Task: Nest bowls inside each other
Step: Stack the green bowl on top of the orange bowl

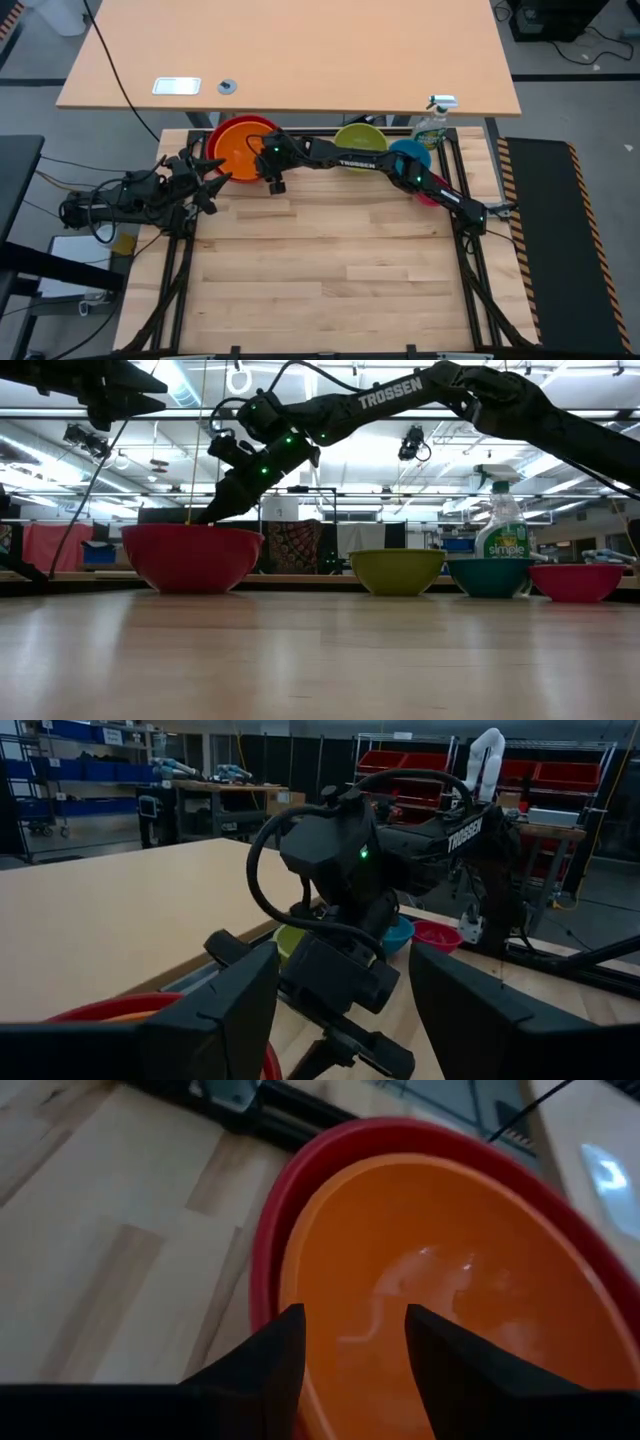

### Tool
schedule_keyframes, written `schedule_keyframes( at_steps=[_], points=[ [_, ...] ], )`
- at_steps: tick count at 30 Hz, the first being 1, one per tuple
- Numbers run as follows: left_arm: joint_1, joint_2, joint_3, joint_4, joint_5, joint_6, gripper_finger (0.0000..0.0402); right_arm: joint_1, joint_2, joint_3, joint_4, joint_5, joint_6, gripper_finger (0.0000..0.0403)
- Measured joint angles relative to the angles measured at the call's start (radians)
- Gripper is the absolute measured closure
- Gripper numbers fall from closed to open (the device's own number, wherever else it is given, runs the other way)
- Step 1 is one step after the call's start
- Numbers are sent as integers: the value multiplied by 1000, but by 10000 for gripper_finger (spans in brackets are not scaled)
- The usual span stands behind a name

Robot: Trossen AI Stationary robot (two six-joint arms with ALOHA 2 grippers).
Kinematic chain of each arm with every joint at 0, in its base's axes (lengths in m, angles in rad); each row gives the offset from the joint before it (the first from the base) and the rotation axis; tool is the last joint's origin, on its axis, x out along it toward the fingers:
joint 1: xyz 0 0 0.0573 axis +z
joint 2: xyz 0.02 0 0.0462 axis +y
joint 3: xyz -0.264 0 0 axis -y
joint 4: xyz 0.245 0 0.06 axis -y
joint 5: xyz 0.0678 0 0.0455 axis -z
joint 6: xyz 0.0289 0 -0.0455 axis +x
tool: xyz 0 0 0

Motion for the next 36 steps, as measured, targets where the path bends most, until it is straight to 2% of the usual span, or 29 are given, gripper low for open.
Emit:
schedule_keyframes(
  at_steps=[7, 12, 16, 21, 27, 36],
  points=[
    [0, 0, 0, -7, 0, -1, 173, -2, -41, 16, -25, 120, -3, 222],
    [0, 0, 0, -25, 0, -9, 173, -14, -129, 16, -282, 221, 33, 222],
    [0, 0, 0, -25, 0, -6, 173, -43, -185, 17, -517, 223, 101, 228],
    [0, 0, 0, -30, 0, -5, 173, -78, -195, 17, -711, 252, 177, 237],
    [0, 0, 0, -38, 0, -3, 173, -69, -192, -61, -829, 451, 271, 239],
    [0, 0, 0, -42, 0, -3, 173, -61, -193, -160, -948, 563, 479, 239]
  ],
)
